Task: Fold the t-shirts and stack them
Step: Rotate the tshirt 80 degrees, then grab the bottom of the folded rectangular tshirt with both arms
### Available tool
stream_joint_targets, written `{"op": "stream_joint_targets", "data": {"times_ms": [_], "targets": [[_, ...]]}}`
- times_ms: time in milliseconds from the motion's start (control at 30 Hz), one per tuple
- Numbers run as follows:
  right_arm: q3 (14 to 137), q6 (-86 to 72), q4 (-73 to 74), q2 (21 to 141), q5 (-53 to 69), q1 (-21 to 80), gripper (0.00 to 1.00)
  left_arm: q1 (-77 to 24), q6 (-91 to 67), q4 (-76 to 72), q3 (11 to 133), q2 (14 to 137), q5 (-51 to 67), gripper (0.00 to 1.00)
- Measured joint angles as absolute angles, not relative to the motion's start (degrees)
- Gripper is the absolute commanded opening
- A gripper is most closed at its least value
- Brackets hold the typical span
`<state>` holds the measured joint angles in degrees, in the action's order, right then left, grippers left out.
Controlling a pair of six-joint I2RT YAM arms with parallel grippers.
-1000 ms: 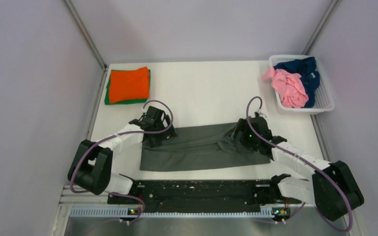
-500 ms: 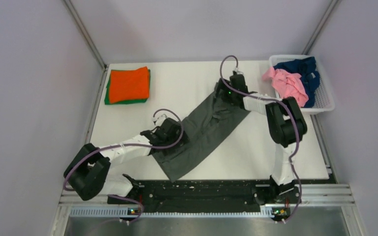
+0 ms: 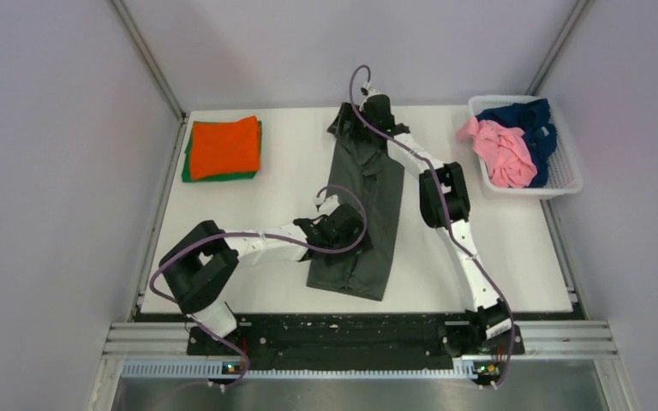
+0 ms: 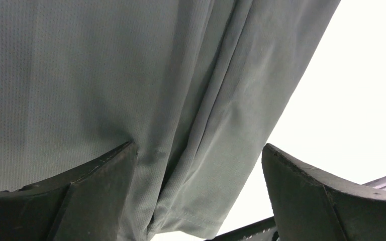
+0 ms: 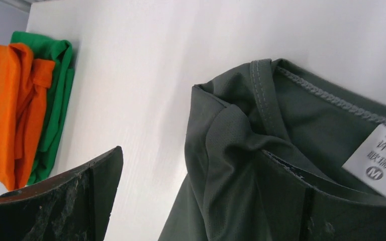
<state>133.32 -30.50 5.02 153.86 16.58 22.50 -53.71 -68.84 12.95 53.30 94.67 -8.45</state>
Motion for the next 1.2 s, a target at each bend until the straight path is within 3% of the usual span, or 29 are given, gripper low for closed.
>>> {"op": "stream_joint_targets", "data": {"times_ms": [267, 400, 467, 667, 767, 900, 1200], "targets": [[135.0, -28.4, 12.0, 151.7, 16.4, 24.3, 0.99, -57.4, -66.2, 16.8, 52.9, 88.1, -13.4, 0.99], [131.1, -25.4, 16.1, 142.7, 14.4, 24.3, 0.99, -57.3, -65.5, 20.3, 51.7, 80.5, -18.3, 0.99], [124.9, -23.9, 16.9, 134.6, 11.7, 24.3, 0.99, -56.6, -65.6, 23.0, 50.2, 77.2, -20.5, 0.99], [88.6, -21.0, 11.8, 99.2, 5.8, 24.4, 0.96, -50.3, -64.1, 27.2, 38.0, 67.6, -19.1, 0.97], [71.4, -21.1, 9.6, 85.5, 5.0, 25.5, 0.96, -47.3, -61.6, 25.3, 31.9, 64.0, -14.5, 0.89], [53.6, -22.4, 10.8, 76.6, 3.4, 32.5, 0.95, -45.5, -59.3, 19.8, 27.0, 62.2, -6.9, 0.74], [40.4, -23.2, 20.9, 66.5, 1.2, 47.1, 0.90, -44.7, -58.4, 12.8, 24.8, 65.6, 1.8, 0.29]]}}
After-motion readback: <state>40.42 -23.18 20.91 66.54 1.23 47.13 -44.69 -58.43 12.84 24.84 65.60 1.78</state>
